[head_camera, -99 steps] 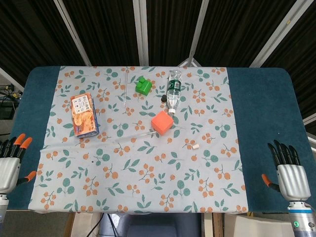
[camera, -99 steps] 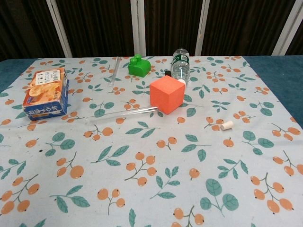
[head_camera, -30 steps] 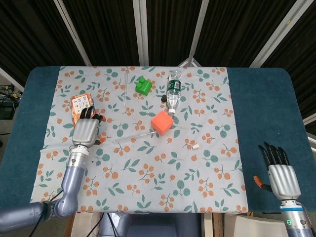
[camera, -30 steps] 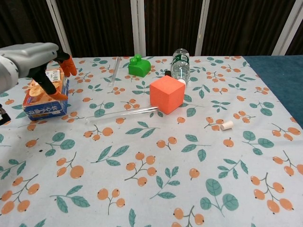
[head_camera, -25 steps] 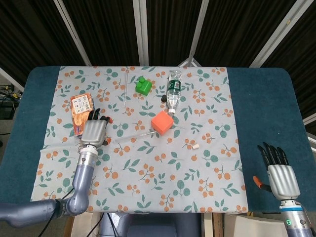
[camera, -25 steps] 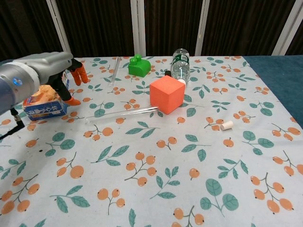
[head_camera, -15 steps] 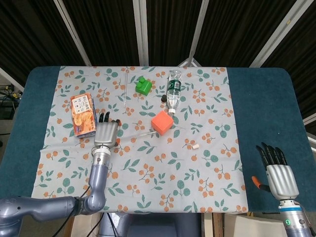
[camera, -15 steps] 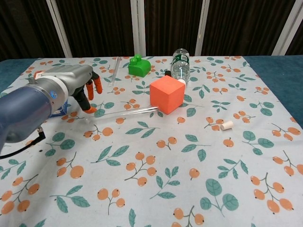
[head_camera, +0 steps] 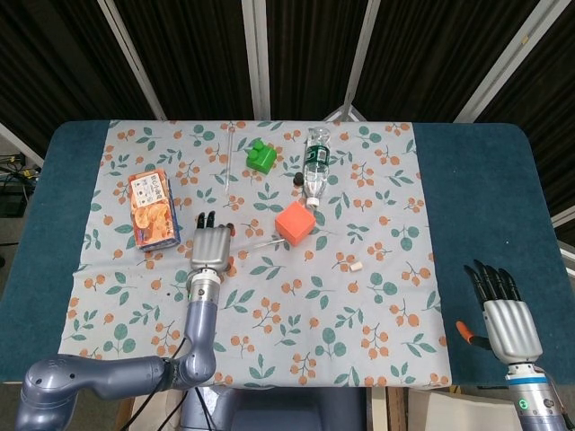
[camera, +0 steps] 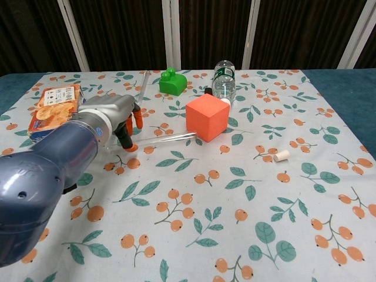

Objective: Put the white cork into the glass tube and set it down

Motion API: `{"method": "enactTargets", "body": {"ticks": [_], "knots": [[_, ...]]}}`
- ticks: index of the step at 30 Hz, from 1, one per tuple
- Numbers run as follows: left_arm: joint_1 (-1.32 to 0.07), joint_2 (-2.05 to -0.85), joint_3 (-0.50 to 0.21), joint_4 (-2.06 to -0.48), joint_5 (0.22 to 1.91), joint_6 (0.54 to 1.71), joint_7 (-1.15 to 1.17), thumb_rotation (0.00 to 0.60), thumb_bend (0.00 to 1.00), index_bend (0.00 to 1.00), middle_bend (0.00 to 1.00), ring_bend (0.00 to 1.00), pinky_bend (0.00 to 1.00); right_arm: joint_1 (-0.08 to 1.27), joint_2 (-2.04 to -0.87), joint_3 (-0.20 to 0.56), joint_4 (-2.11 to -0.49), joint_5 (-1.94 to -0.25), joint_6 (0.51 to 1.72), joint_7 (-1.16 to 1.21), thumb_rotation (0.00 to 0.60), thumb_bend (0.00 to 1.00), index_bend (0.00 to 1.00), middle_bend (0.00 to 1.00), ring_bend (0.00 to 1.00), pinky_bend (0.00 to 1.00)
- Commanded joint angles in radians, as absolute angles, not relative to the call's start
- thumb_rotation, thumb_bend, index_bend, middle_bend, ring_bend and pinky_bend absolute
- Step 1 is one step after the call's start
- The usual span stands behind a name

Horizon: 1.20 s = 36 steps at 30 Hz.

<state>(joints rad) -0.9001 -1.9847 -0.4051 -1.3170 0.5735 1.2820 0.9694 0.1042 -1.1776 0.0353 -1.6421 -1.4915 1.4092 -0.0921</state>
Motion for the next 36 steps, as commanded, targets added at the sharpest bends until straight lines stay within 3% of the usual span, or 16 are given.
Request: {"method": "enactTargets", "body": {"ticks": [1, 28, 36], "knots": [[-0.916, -2.002, -0.413, -1.287, 0.57, 1.271, 0.968, 0.6, 0.38, 0.39, 0.43, 0.07, 0.0, 0.104, -1.177, 0.035, -1.642, -1.491, 1.409, -0.089, 0.6, 0.28, 0.03, 0.0, 0.0, 0.0], [-0.955, -2.065, -0.449, -1.193, 0.525, 1.245, 0.977, 0.6, 0.41, 0.46, 0.41, 0.09, 0.0, 0.104, -1.175, 0.036, -1.647, -1.488, 1.406, -0.057, 0.6, 0.28, 0.05, 0.0, 0.0, 0.0], [-0.949, -2.067, -0.443, -1.185, 0.52, 1.235, 0.971, 0.6, 0.55, 0.53, 0.42, 0.09, 0.0, 0.103, -1.179, 0.038, -1.643, -1.488, 1.412, -0.059, 0.6, 0.28, 0.07, 0.0, 0.0, 0.0]]}}
